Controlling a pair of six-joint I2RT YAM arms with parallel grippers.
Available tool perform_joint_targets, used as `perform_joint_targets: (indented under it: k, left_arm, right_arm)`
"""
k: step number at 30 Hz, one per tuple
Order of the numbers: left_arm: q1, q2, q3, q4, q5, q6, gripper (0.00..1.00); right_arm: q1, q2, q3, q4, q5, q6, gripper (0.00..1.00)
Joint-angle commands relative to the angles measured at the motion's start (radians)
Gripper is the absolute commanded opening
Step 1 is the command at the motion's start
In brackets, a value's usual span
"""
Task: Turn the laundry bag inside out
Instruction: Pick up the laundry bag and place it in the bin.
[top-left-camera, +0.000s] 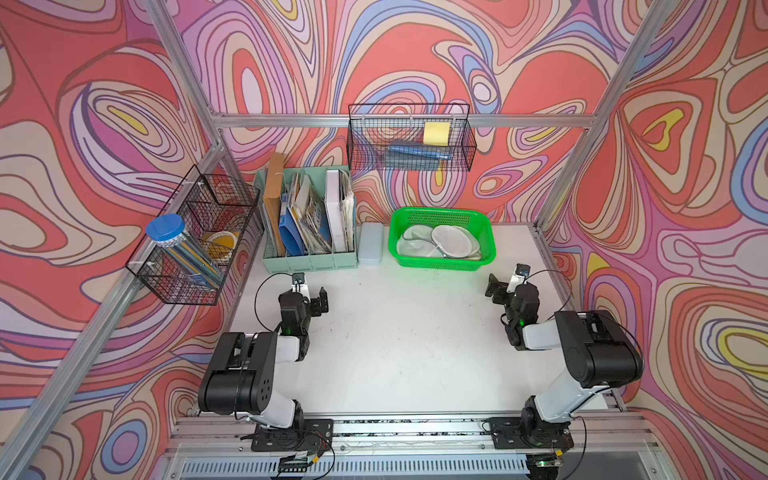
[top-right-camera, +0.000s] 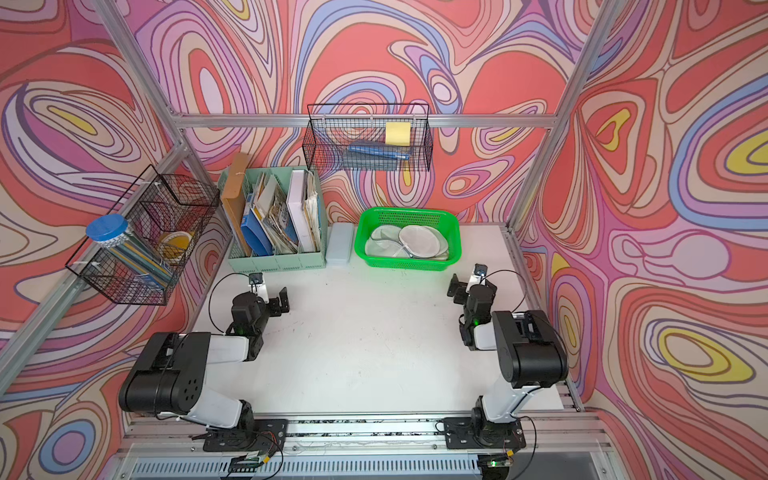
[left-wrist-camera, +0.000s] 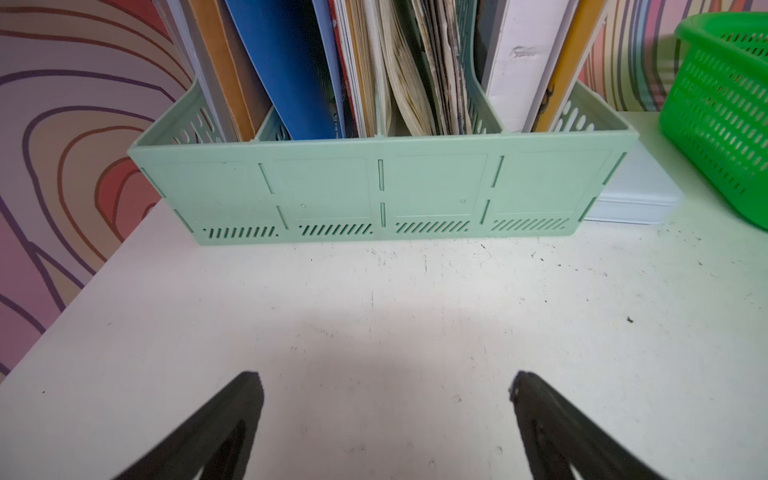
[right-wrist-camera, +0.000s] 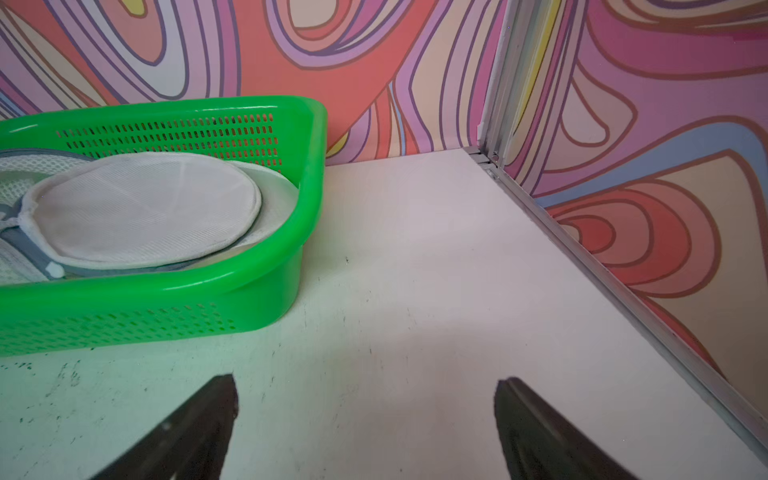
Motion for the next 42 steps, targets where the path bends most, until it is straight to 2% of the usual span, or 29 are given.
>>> perform_joint_targets:
  k: [1, 24, 28, 30, 32, 34, 36, 38, 39, 42]
  left_arm:
    - [-0.002, 0.009, 0.014, -0.013, 0.01, 0.014, 0.99]
    - [-0.001, 0.003, 0.012, -0.012, 0.014, 0.017, 0.99]
    - [-0.001, -0.077, 0.044, -0.138, -0.053, -0.008, 0.99]
    - [-0.001, -0.152, 0.094, -0.305, -0.094, -0.01, 0.99]
    - [-0.001, -0.22, 0.224, -0.595, -0.172, -0.091, 0.99]
    - [-0.001, -0.246, 0.347, -0.845, -0.224, -0.158, 0.99]
    - [0.0, -0.256, 0.451, -1.038, -0.283, -0.269, 0.99]
    - [0.003, -0.276, 0.516, -1.141, -0.223, -0.296, 0.99]
    - [0.003, -0.289, 0.528, -1.154, -0.189, -0.309, 0.99]
    - [0.003, -0.34, 0.529, -1.19, -0.118, -0.342, 0.99]
  right_arm:
    - [0.004, 0.009, 0.013, -0.003, -0.005, -0.006, 0.98]
    - [0.005, 0.012, 0.013, 0.0, -0.005, -0.006, 0.98]
    - [0.005, -0.019, 0.01, -0.018, 0.017, 0.001, 0.98]
    - [0.005, -0.095, 0.036, -0.13, 0.032, 0.005, 0.98]
    - [0.004, -0.191, 0.095, -0.32, 0.059, 0.035, 0.98]
    - [0.003, -0.254, 0.197, -0.56, 0.134, 0.165, 0.98]
    - [0.003, -0.275, 0.349, -0.863, 0.154, 0.281, 0.98]
    - [0.003, -0.241, 0.489, -1.069, 0.187, 0.391, 0.98]
    - [0.004, -0.222, 0.544, -1.14, 0.165, 0.406, 0.98]
    - [0.004, -0.205, 0.598, -1.177, 0.086, 0.414, 0.98]
